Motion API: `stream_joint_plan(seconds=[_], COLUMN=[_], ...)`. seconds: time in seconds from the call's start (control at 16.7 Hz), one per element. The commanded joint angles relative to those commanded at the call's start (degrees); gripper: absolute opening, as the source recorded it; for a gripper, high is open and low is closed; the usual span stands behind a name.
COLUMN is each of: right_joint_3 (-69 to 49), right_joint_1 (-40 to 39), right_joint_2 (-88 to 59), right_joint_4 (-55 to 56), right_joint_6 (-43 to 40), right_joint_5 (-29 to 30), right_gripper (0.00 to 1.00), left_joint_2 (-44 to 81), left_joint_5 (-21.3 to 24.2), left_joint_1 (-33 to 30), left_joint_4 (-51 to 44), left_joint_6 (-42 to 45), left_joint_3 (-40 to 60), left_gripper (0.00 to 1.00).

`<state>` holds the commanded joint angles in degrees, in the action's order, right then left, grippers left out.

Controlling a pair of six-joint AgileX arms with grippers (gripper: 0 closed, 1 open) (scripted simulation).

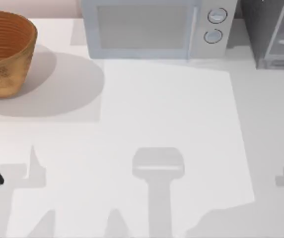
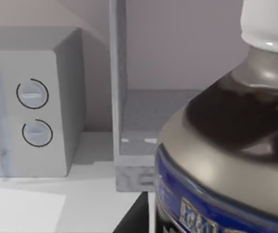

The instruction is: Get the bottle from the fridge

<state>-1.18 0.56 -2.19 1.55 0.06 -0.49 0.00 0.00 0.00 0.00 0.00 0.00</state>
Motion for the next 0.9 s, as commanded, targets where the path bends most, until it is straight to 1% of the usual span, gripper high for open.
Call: stream_joint_plan(seconds=[0.12,0.54,0.72,0.9], right_joint_3=[1.11,0.81,-1.64,-5.56], right_joint_1=[-0.52,-0.79,-4.46,-11.07], right_joint_2=[2.05,1.49,-2.76,-11.3], right_joint_4=[-1.45,-1.0,3.02,9.95], right_joint_6=[-0.05,0.0,-0.39,-0.76], right_joint_5=[0.46,0.77,4.38,11.12], right_gripper=[0.0,0.0,0.0,0.0], left_joint_2=[0.0,0.0,0.0,0.0], left_joint_5=[0.0,0.0,0.0,0.0], left_joint_1=[0.0,0.0,0.0,0.0], left_joint_4=[0.0,0.0,0.0,0.0], left_joint_6=[0.0,0.0,0.0,0.0], left_joint_3=[0.0,0.0,0.0,0.0], left_gripper=[1.0,1.0,1.0,1.0])
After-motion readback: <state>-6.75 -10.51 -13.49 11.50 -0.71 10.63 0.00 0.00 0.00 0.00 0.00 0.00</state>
